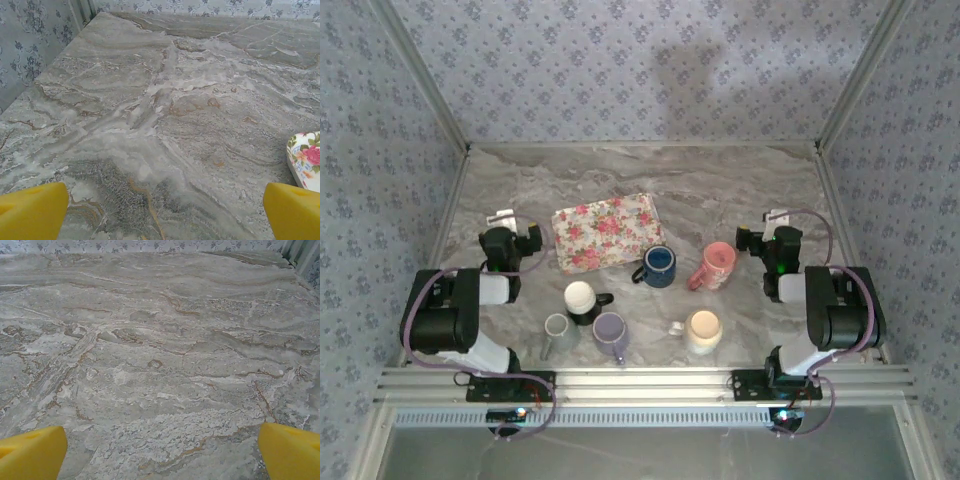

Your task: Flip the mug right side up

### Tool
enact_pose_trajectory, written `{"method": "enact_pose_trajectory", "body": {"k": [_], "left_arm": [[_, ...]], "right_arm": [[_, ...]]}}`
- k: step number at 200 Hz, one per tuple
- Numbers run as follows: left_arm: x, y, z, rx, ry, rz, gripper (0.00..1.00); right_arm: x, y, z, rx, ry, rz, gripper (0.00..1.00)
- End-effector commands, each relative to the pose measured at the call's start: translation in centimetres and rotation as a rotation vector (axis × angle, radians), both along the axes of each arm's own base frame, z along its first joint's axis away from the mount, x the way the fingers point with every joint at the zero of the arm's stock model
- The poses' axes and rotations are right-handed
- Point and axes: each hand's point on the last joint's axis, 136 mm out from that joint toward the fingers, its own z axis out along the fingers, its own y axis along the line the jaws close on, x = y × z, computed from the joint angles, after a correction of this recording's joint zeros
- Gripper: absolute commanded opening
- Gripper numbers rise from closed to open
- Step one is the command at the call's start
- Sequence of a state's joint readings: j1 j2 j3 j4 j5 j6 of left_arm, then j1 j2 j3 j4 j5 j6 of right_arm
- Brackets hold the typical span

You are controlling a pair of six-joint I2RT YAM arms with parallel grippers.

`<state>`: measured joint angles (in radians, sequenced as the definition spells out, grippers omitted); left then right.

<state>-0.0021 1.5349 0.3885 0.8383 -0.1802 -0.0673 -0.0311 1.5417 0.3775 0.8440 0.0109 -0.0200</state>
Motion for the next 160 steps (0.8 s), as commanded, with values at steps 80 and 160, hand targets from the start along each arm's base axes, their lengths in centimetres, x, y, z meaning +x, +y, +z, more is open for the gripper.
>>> {"method": "enact_pose_trajectory", "body": {"k": [80, 160], "left_arm": [[0.27, 0.02, 0.53, 0.016, -0.019, 0.0, 1.0], [0.29, 0.0, 0.57, 0.015, -0.02, 0.0, 1.0]], "right_arm": [[0.19, -0.11, 0.54, -0.012, -0.016, -0.001, 1.0], [0.2, -0.19, 0.53, 0.005, -0.015, 0.006, 1.0]]}}
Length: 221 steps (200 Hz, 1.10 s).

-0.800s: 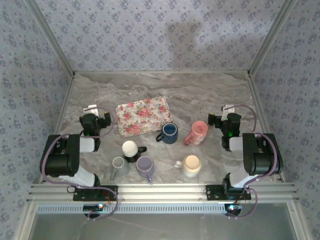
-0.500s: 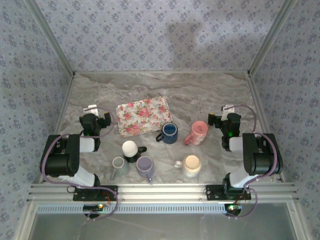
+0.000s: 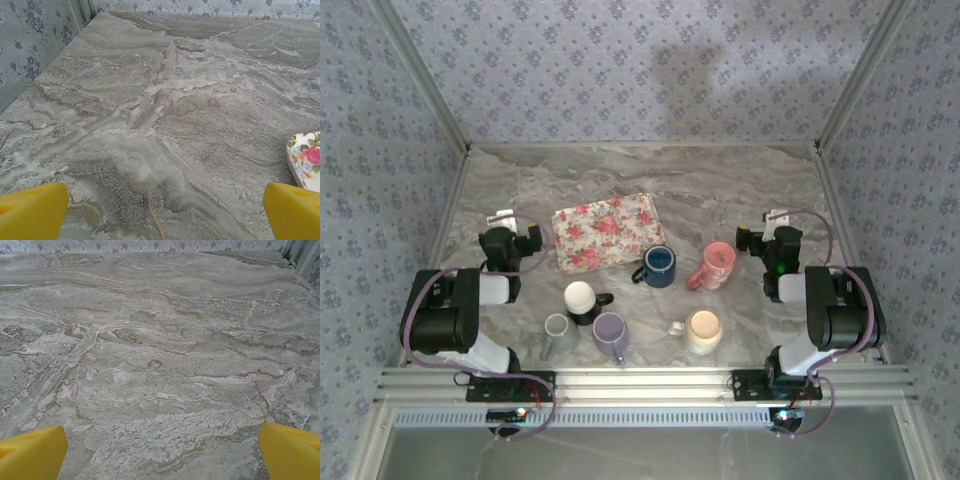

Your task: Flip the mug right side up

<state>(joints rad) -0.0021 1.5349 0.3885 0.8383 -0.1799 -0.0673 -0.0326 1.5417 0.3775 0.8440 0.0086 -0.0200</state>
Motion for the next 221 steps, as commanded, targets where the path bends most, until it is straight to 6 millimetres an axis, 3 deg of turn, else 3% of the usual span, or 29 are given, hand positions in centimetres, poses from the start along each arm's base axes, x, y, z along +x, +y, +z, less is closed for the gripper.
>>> {"method": "enact_pose_trajectory", "body": {"k": [1, 87, 106, 123, 143, 174, 198, 221], "left_arm": [[0.3, 0.0, 0.6, 0.015, -0.021, 0.0, 1.0], [0.3, 0.0, 0.6, 0.015, -0.021, -0.001, 1.0], [-0.1, 0.6, 1.7, 0.014, -0.039, 0.037, 1.0], [-0.3, 1.1, 3.3, 0.016, -0.024, 0.068, 1.0], [-0.3, 2.2, 6.1, 0.012, -0.009, 0.141, 1.0], [-0.3, 1.9, 13.4, -0.037, -0.162, 0.165, 1.0], [-0.6, -1.7, 18.3, -0.099, -0.206, 0.061, 1.0], [-2.4, -9.3, 21.7, -0.216, -0.186, -0.24, 1.0]], "right_arm": [[0.2, -0.2, 0.5, 0.003, -0.015, 0.004, 1.0], [0.2, -0.2, 0.5, 0.011, -0.014, 0.008, 1.0], [0.2, -0.3, 1.2, 0.011, -0.017, 0.003, 1.0], [0.0, -1.0, 3.8, 0.005, 0.014, -0.042, 1.0], [-0.3, -1.0, 8.7, 0.023, -0.027, -0.068, 1.0], [-1.1, 1.4, 18.0, 0.158, -0.163, -0.044, 1.0], [-2.7, 6.1, 24.0, 0.191, -0.223, 0.099, 1.0], [-5.8, 13.1, 27.2, 0.172, -0.227, 0.309, 1.0]]}}
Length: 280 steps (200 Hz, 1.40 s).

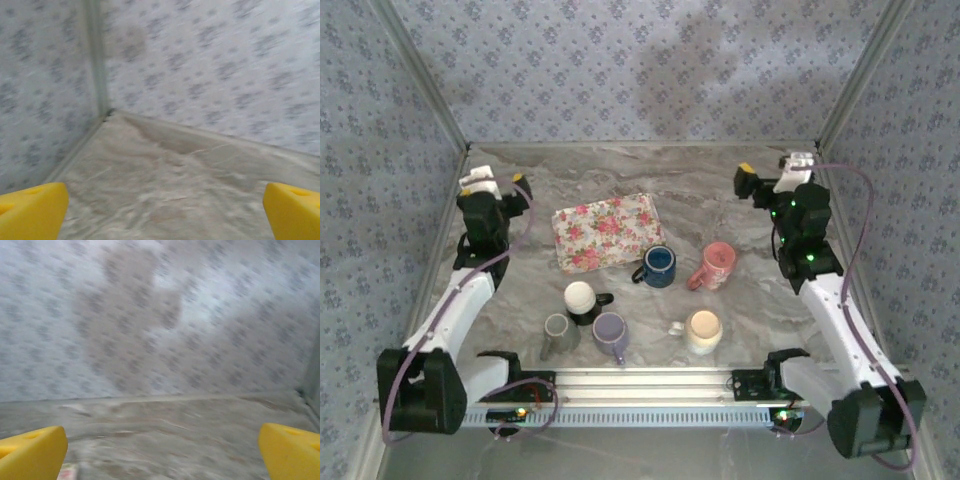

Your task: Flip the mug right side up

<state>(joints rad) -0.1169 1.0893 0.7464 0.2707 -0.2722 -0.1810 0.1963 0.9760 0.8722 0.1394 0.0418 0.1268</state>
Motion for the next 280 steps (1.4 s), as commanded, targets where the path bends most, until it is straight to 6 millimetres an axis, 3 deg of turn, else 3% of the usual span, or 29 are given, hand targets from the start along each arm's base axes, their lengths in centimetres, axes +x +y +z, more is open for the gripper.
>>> {"method": "enact_pose_trajectory", "body": {"k": [1, 18, 33, 43, 53, 65, 79, 92, 110, 121, 139, 175, 208, 221, 247, 280], "left_arm": [[-2.2, -6.7, 2.0, -0.089, 0.056, -0.268, 1.0], [-5.4, -10.2, 3.6, -0.118, 0.075, -0.333, 1.0], [-8.7, -13.3, 3.8, -0.092, 0.151, -0.415, 1.0], [-10.9, -14.9, 3.2, -0.047, 0.228, -0.463, 1.0], [-12.9, -15.8, 2.0, -0.039, 0.328, -0.48, 0.99], [-14.6, -15.9, 0.2, -0.064, 0.464, -0.507, 1.0], [-16.1, -16.6, -1.3, -0.049, 0.564, -0.595, 1.0], [-16.3, -17.0, -2.1, -0.115, 0.582, -0.61, 1.0], [-15.6, -14.6, -3.8, -0.258, 0.586, -0.433, 1.0], [-15.0, -15.4, -3.3, -0.338, 0.542, -0.501, 1.0], [-14.3, -15.5, -3.0, -0.371, 0.527, -0.513, 1.0], [-12.6, -16.6, -3.5, -0.263, 0.624, -0.522, 1.0], [-11.9, -17.8, -3.2, -0.28, 0.575, -0.571, 1.0], [-11.9, -17.4, -3.1, -0.289, 0.544, -0.563, 0.99], [-12.5, -16.6, -2.7, -0.287, 0.519, -0.562, 1.0], [-13.5, -16.4, -2.1, -0.264, 0.479, -0.576, 0.99]], "right_arm": [[-3.1, 5.6, -0.3, -0.033, 0.106, 0.165, 1.0], [-6.3, 9.7, 0.6, -0.067, 0.115, 0.282, 1.0], [-8.4, 10.3, 1.1, -0.001, 0.191, 0.277, 1.0], [-10.5, 10.8, 0.2, 0.013, 0.299, 0.354, 1.0], [-12.0, 10.2, -0.2, -0.033, 0.339, 0.393, 1.0], [-11.9, 8.1, -0.5, 0.035, 0.337, 0.298, 1.0], [-12.1, 7.5, -0.3, 0.134, 0.319, 0.336, 0.97], [-11.8, 6.5, -0.9, 0.214, 0.398, 0.302, 0.93], [-10.9, 5.0, -3.1, 0.179, 0.624, 0.186, 0.86], [-10.9, 3.5, -5.6, 0.142, 0.779, 0.048, 0.9], [-11.3, 2.2, -7.1, 0.155, 0.889, -0.118, 0.98], [-11.9, 3.7, -9.2, 0.378, 1.021, -0.279, 1.0], [-13.0, 1.6, -12.1, 0.522, 1.097, -0.607, 1.0], [-13.2, 1.8, -13.5, 0.603, 1.115, -0.664, 1.0], [-11.4, 2.8, -15.1, 0.689, 1.089, -0.697, 1.0], [-9.5, 4.0, -16.4, 0.662, 1.125, -0.738, 1.0]]}}
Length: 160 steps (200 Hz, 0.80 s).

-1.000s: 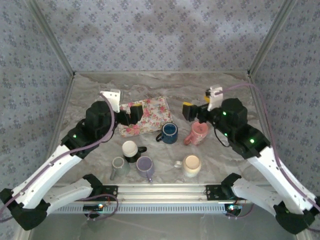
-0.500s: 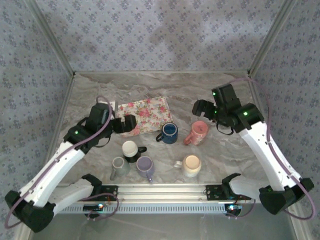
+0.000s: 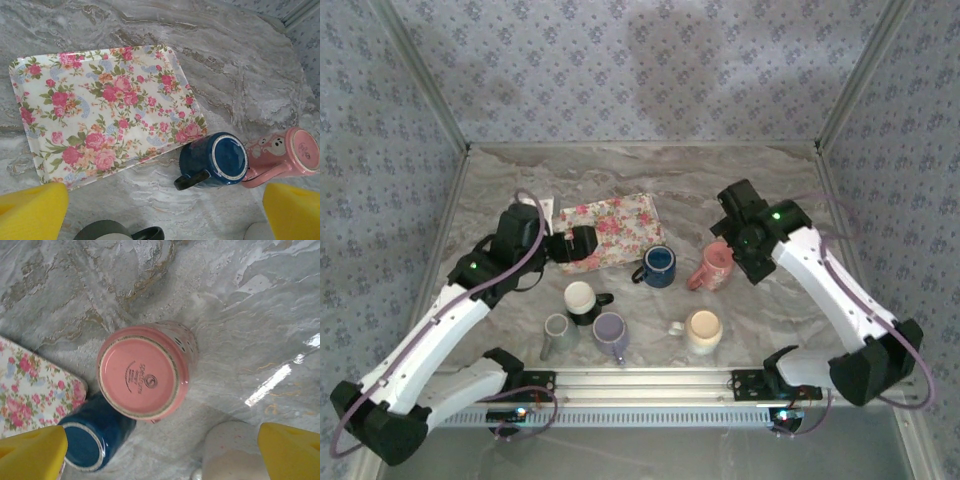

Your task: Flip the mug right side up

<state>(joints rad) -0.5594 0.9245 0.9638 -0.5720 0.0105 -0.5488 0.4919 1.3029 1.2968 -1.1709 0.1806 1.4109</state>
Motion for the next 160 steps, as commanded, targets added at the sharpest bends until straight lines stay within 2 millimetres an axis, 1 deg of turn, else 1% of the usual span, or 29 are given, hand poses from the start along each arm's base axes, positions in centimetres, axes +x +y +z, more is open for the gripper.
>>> {"method": "enact_pose_trajectory", "body": {"k": [1, 15, 36, 55, 76, 112, 160], "left_arm": [[-0.4, -0.1, 1.2, 0.005, -0.065, -0.021, 0.99], [-0.7, -0.1, 1.4, 0.008, -0.078, -0.028, 1.0], [-0.8, 0.1, 1.5, 0.016, -0.088, -0.022, 0.99], [-0.9, 0.2, 1.6, 0.026, -0.097, -0.016, 1.0], [-0.8, 0.2, 1.6, 0.025, -0.097, -0.018, 0.99], [-0.8, 0.1, 1.4, 0.028, -0.093, -0.019, 1.0], [-0.7, 0.2, 1.2, 0.035, -0.089, -0.016, 1.0]], "right_arm": [[1.5, 0.5, -0.5, -0.002, 0.003, -0.094, 1.0], [1.5, 0.7, -1.6, -0.004, 0.043, -0.12, 1.0], [2.0, 1.2, -3.1, -0.004, 0.07, -0.123, 1.0], [2.4, 1.6, -4.2, -0.013, 0.088, -0.125, 1.0], [2.3, 1.7, -5.4, -0.003, 0.128, -0.133, 1.0], [2.5, 2.0, -6.9, 0.015, 0.161, -0.14, 1.0], [2.3, 1.4, -8.6, 0.012, 0.194, -0.161, 1.0]]}}
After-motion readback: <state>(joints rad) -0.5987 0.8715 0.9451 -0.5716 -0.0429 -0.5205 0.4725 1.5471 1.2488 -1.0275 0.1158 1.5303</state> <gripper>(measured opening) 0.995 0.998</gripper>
